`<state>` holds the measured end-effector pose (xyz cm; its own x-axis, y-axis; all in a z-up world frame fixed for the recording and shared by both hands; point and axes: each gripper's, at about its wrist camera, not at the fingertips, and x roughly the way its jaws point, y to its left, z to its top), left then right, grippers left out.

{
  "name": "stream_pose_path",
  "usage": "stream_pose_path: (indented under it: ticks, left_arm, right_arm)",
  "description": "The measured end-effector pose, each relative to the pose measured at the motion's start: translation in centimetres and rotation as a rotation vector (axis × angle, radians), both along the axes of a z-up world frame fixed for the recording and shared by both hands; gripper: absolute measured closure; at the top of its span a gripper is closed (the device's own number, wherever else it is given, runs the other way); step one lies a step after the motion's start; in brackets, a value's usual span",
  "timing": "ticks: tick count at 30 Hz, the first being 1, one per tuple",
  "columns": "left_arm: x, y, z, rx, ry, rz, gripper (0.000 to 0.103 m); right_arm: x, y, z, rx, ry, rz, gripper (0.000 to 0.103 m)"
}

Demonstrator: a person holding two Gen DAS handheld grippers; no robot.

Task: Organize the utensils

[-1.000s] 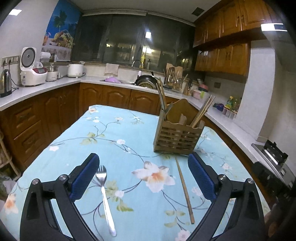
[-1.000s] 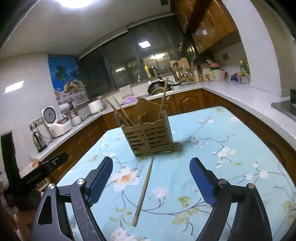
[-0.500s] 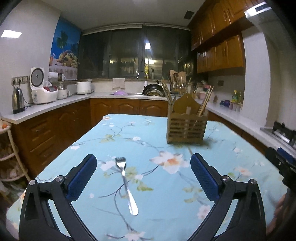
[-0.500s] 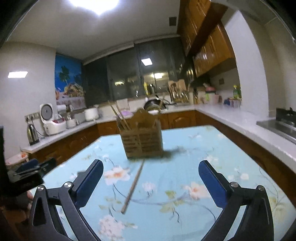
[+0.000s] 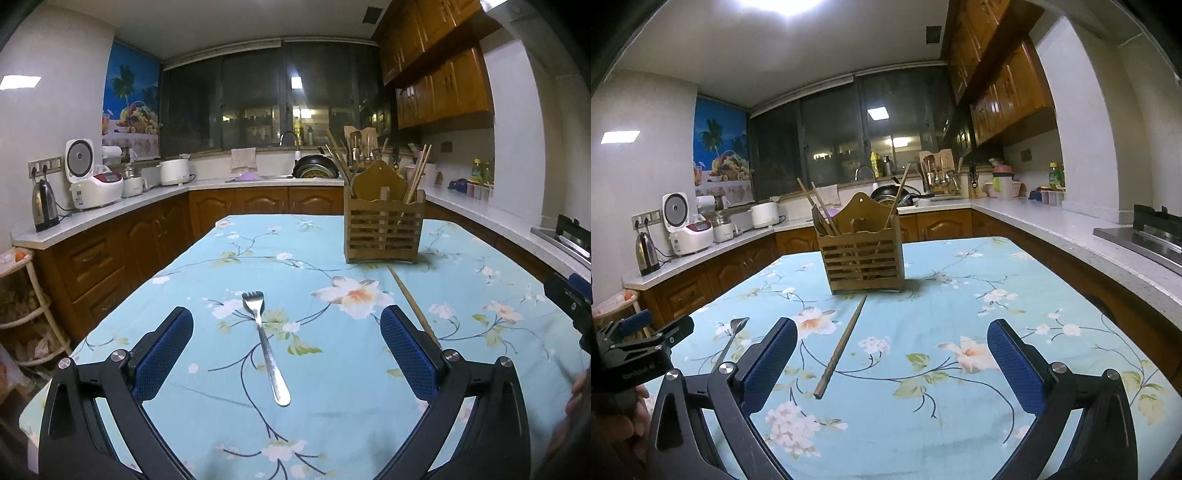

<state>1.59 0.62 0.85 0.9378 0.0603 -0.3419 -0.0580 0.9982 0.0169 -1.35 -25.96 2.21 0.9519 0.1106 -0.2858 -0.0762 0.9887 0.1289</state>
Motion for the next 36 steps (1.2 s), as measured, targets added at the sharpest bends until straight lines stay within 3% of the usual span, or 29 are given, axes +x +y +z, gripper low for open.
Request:
stream_pose_path:
  ticks: [36]
  left_arm:
    - [-1.6, -1.2, 1.1, 0.065, -0.047, -0.036, 0.000]
  right_arm:
    - [-1.2, 0.9, 0.5, -0.023, -0.054, 0.049, 0.000]
